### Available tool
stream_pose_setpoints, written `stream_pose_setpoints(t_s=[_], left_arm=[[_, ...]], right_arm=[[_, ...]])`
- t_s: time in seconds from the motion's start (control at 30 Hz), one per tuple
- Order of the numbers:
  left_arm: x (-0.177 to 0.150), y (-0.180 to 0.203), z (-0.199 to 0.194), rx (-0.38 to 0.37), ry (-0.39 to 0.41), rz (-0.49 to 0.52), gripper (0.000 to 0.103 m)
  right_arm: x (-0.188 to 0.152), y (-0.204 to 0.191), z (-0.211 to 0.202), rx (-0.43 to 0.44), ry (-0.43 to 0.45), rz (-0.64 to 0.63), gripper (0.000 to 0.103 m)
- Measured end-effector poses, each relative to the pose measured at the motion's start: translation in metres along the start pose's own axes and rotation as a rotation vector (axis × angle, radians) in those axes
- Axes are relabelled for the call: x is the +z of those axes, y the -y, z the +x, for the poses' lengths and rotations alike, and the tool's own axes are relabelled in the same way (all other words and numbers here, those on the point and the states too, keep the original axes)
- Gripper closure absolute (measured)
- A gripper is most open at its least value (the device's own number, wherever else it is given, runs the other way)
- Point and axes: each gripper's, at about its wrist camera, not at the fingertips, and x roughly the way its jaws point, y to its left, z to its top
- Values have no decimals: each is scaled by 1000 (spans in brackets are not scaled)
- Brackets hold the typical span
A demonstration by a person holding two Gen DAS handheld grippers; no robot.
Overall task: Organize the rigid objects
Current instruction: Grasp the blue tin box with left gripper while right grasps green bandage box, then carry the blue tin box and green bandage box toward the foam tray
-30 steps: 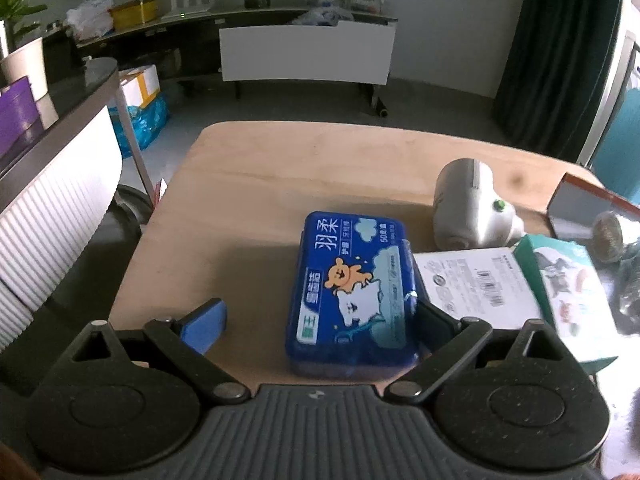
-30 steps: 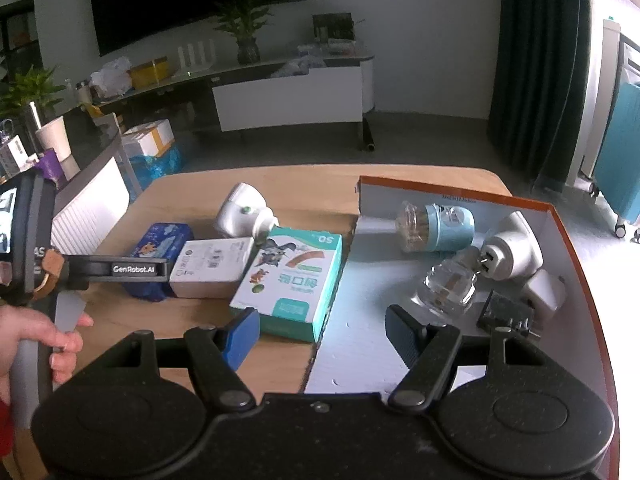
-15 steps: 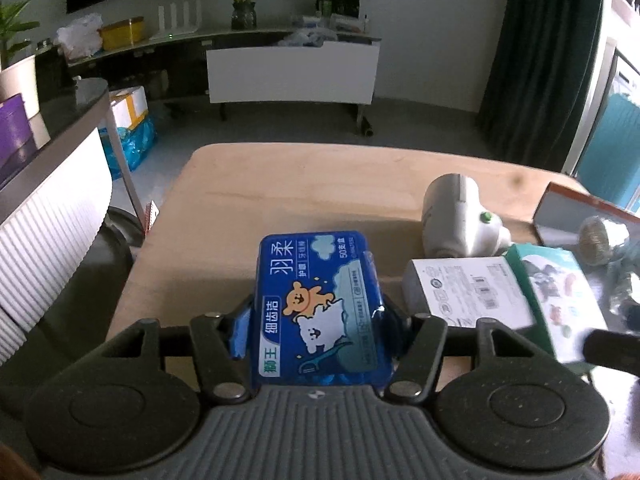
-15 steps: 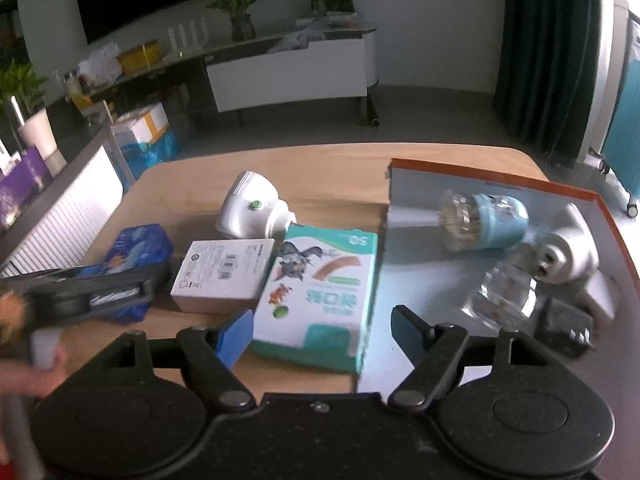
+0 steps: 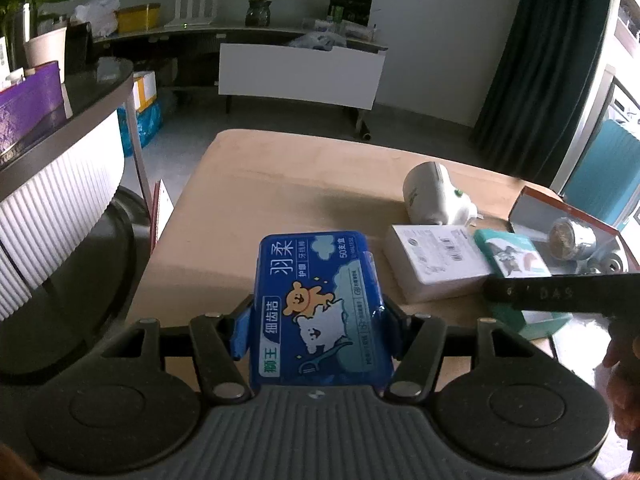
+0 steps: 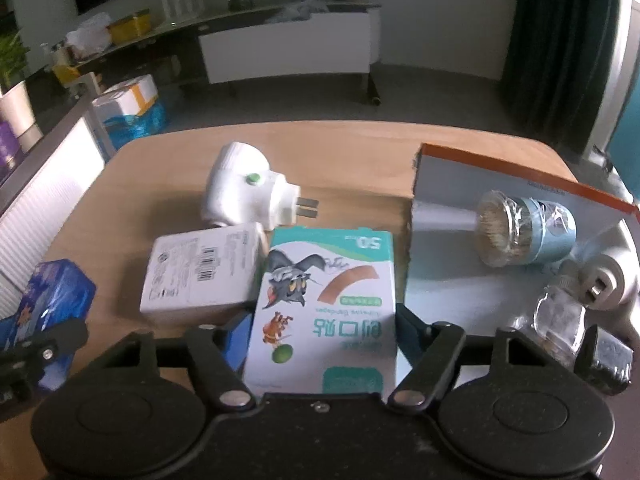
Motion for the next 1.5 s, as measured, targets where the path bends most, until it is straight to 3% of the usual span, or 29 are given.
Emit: stream_pose_setpoints(t_s=[0.23,0.5,1.5], left_arm=[[-1,5,-17,-25,16,-2,41],[-12,21,-45,-50,44,-1,41],[-44,63,-102,-106,111,57,41]], right_arm=[[-20,7,-59,6,111,7,20],[-57,20,-119,19,160,41,20],[-111,30,-188,12,270,64,20]])
